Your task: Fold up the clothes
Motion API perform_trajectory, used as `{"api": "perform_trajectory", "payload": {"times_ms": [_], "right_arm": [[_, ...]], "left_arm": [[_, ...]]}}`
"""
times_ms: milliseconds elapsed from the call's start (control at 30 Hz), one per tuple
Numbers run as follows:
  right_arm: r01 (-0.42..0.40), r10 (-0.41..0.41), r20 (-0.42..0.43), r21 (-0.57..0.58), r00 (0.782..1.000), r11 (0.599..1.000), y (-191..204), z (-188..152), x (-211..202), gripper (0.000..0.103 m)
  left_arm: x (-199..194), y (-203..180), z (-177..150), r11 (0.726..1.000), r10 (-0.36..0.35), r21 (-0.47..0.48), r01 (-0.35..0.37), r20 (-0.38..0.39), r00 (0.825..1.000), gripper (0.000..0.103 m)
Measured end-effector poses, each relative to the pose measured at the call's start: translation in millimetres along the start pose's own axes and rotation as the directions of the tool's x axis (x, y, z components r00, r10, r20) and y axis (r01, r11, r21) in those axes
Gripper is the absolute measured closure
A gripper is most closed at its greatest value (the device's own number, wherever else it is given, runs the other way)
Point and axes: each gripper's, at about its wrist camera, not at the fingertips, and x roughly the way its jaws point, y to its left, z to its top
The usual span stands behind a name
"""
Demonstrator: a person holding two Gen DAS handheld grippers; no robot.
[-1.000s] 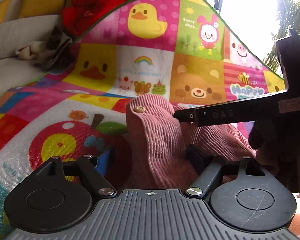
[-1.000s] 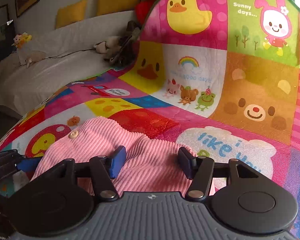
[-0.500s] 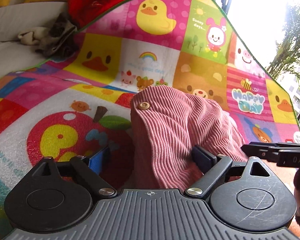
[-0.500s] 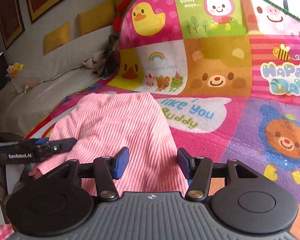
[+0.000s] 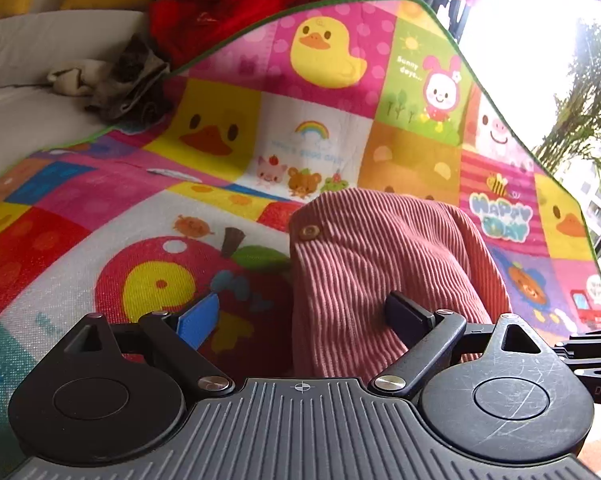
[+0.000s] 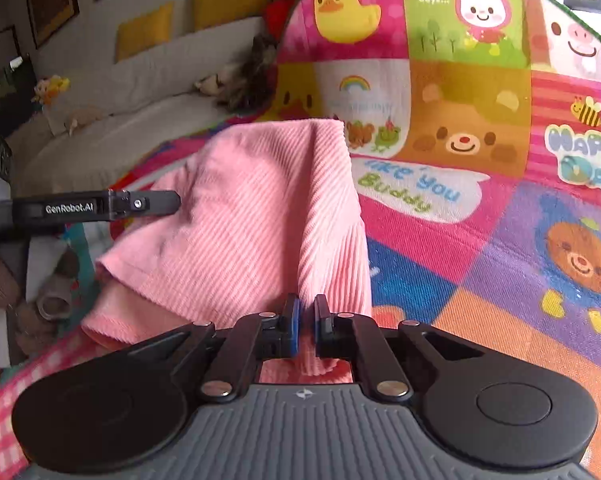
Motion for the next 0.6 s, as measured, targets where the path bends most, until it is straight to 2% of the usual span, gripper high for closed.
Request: {"api": "perform_trajectory", "payload": {"times_ms": [100,233,267,333,400,467,600], "right_arm": [[-0.019,0.018,0.064,0.003,0.998,1.0,-1,16,-12,0.095],[-0.115,0.117,0.15,-0.023,0.982,0.993,12,40,-16,0.09],[-0.13,0.135,0.145,-0.044,0.98,0.991,20,42,-11,0.089],[-0.131,0.142,0.1,-0.112,0.985,0.985,35,39,8,0.079],[-0.084,0.095,0.047,-0.196,0.994,0.977,48,29,31,0.075],[-0.061,0.079,0.059,-0.256,0.995,0.965,54,23,34,0.075],[-0.1,0.114,0.056,-0.202,0.992,0.974,43,45,21,0.072]], "left_arm": [[4,-5,-3,0.999,0.023,0.036,-0.023,-0.005,1.0,0.007],[6,-1,-3,1.0,0.018,0.017,-0.017,-0.019,1.0,0.005],[6,-1,-3,1.0,0.018,0.015,-0.018,-0.02,1.0,0.005],[5,-1,-3,1.0,0.023,0.018,-0.023,-0.022,0.999,0.005],[6,-1,-3,0.999,0.028,0.019,-0.028,-0.026,0.999,0.005],[6,0,-3,0.999,0.031,0.015,-0.03,-0.031,0.999,0.005],[7,-1,-3,0.999,0.03,0.013,-0.029,-0.03,0.999,0.004]]}}
